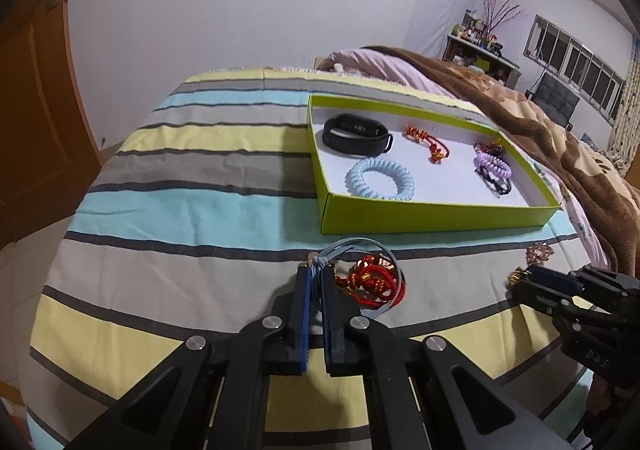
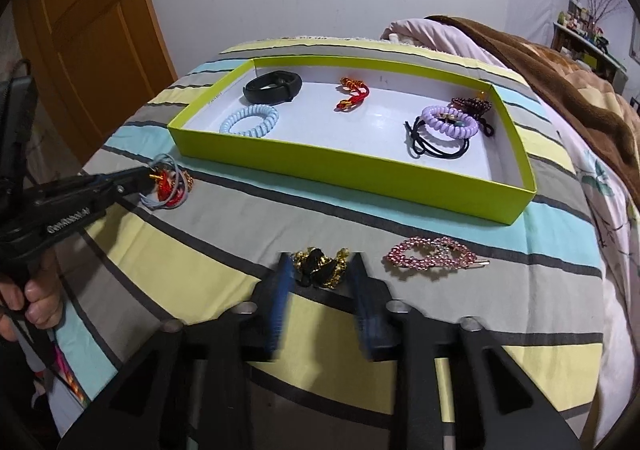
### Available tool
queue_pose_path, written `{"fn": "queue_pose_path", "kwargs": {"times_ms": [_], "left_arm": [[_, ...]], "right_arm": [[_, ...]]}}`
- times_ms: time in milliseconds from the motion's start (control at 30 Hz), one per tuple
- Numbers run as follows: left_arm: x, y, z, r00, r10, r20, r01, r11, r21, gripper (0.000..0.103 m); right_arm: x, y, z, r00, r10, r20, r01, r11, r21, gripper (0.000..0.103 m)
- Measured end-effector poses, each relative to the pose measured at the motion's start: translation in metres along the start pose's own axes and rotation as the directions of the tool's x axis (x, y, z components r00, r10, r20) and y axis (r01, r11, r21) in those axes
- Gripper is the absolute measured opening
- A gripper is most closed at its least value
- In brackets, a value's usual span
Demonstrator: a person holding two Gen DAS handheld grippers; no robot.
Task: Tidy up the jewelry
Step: 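Carry the gray hair tie with left tool while right tool carries the gold charm into the box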
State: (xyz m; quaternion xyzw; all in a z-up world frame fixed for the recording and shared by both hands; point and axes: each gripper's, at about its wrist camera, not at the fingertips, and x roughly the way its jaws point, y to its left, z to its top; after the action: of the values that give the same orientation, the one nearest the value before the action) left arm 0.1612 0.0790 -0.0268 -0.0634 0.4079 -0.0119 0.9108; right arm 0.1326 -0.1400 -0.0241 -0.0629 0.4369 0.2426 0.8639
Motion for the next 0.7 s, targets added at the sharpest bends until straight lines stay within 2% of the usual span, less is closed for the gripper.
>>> {"fn": "queue_pose_path", "kwargs": {"times_ms": [267,700], "left_arm": [[-0.018,0.000,-0.007,0.999,-0.039,0.026,0.039,0.999,-0.019,0.004],[-0.058,-0.008,-0.023,0.996,-0.065,0.067,0.066,0.998,-0.021,0.004]], "right_arm": [[-0.009,-0.001,-0.004,1.000,0.006,0.025,-0.007,1.000,0.011,0.021],[-0.049,-0.007,-0.019,0.995,0.018,0.099,-0.025,0.998,0.063,0.021]]}}
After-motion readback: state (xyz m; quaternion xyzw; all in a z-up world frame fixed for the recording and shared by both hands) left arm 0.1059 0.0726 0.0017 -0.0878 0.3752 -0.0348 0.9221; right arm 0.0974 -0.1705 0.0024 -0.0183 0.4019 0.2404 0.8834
